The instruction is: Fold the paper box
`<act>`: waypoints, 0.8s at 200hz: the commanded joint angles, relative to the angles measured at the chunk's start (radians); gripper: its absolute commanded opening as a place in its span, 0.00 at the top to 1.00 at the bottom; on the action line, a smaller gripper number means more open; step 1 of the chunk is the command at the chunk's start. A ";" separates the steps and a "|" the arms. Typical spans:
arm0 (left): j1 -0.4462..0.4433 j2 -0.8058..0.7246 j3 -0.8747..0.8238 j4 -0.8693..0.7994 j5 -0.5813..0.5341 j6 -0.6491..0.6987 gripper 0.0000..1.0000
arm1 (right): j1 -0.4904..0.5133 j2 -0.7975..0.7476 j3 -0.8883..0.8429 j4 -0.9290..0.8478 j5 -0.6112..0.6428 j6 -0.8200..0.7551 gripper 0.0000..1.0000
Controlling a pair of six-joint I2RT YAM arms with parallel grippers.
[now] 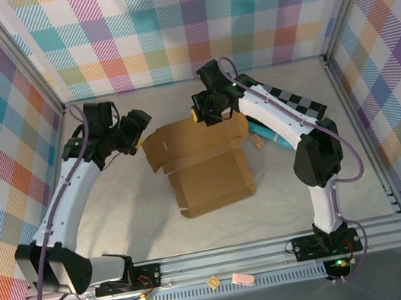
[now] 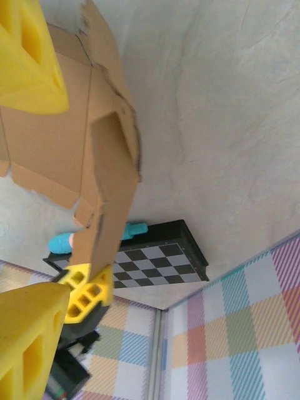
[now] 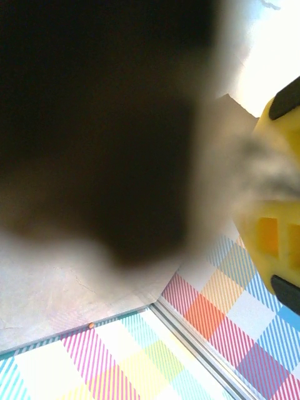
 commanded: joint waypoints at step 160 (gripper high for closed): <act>-0.123 0.124 0.050 0.147 -0.007 -0.095 0.55 | 0.004 -0.091 -0.058 0.063 -0.016 0.029 1.00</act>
